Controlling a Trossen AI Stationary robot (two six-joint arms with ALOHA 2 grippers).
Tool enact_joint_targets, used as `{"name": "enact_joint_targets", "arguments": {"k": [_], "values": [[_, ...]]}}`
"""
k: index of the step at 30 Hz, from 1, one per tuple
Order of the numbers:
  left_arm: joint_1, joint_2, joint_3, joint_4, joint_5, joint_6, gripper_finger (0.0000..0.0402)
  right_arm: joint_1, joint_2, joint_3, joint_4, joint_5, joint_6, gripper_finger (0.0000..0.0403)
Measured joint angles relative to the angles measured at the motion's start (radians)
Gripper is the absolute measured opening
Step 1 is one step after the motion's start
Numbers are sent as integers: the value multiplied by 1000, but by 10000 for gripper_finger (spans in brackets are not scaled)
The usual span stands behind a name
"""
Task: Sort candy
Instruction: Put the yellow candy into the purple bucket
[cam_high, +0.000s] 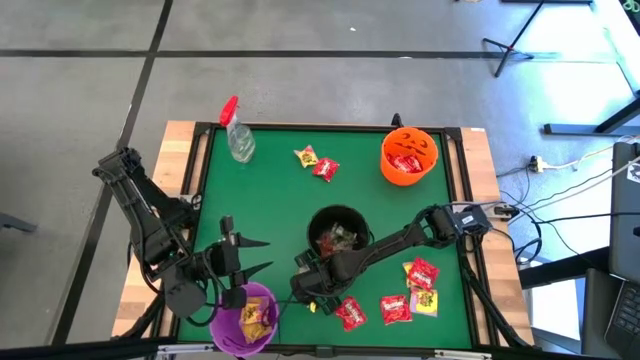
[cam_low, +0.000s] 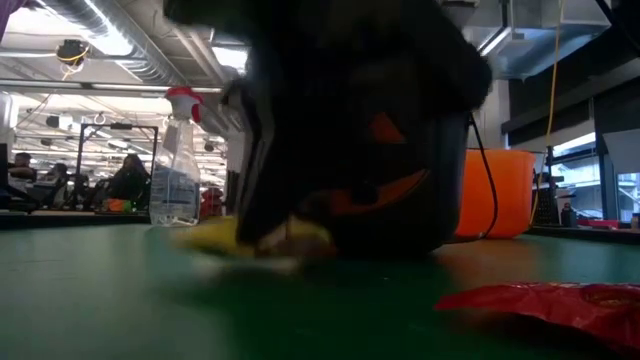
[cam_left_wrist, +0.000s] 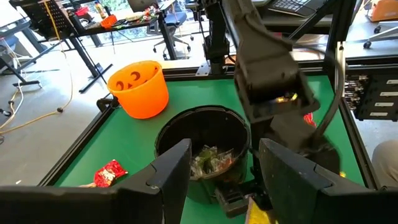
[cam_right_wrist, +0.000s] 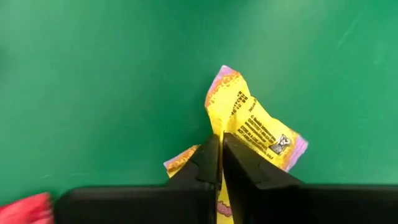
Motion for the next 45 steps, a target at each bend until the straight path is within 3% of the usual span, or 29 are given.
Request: {"name": "enact_joint_targets", "arguments": {"k": [4, 10, 18, 25, 30, 35, 45], "values": [[0, 0, 0, -2, 0, 0, 179, 15, -4, 118, -115, 11, 17, 4], [0, 0, 0, -4, -2, 0, 179, 48, -7, 273, -148, 30, -9, 10], [-45, 0, 0, -9, -18, -19, 179, 109, -15, 421, -306, 240, -32, 4], [-72, 0, 0, -84, -65, -74, 179, 118, -40, 420, -131, 205, -107, 5], [-64, 0, 0, -177, -65, -189, 179, 104, -41, 420, 117, 62, -144, 5], [-58, 0, 0, -181, -63, -208, 179, 86, -21, 420, 331, -80, -130, 5], [-54, 0, 0, -172, -61, -210, 179, 50, 78, 419, 466, -117, -24, 5]]}}
